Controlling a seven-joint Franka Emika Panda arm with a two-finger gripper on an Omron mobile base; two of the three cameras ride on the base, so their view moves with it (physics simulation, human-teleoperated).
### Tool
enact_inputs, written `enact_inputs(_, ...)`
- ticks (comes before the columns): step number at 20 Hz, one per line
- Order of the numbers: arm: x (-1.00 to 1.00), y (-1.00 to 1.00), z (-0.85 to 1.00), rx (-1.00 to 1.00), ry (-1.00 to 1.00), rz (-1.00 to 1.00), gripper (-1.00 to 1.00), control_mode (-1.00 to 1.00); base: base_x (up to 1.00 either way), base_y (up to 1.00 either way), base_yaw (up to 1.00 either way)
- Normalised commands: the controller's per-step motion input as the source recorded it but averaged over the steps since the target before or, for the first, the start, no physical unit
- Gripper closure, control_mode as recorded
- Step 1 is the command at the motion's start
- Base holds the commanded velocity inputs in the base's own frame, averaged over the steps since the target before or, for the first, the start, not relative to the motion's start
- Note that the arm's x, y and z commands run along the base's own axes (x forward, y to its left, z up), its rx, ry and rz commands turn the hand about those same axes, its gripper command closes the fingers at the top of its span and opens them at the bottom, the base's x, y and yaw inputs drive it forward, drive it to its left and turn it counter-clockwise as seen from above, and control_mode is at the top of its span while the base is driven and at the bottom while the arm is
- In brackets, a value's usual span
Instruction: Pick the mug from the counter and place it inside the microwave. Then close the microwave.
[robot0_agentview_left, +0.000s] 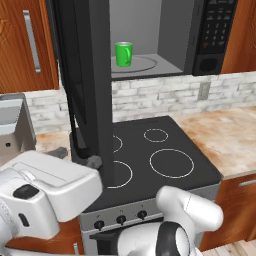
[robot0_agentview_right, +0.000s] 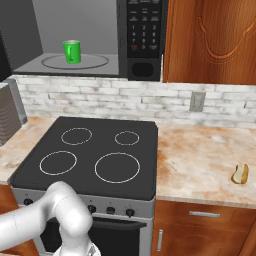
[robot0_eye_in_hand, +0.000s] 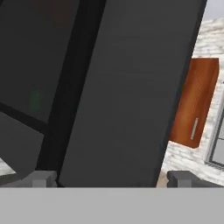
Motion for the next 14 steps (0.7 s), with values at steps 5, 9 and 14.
enact_inputs(5, 0.32, 0.30, -0.10, -0.10, 0.00, 0.00, -1.00, -1.00, 0.00, 0.00, 0.00)
enact_inputs(9, 0.27, 0.14, -0.01, -0.08, 0.00, -0.01, -1.00, -1.00, 0.00, 0.00, 0.00)
enact_inputs(14, 0.06, 0.00, 0.00, -0.03, -0.04, -0.04, -1.00, -1.00, 0.00, 0.00, 0.00)
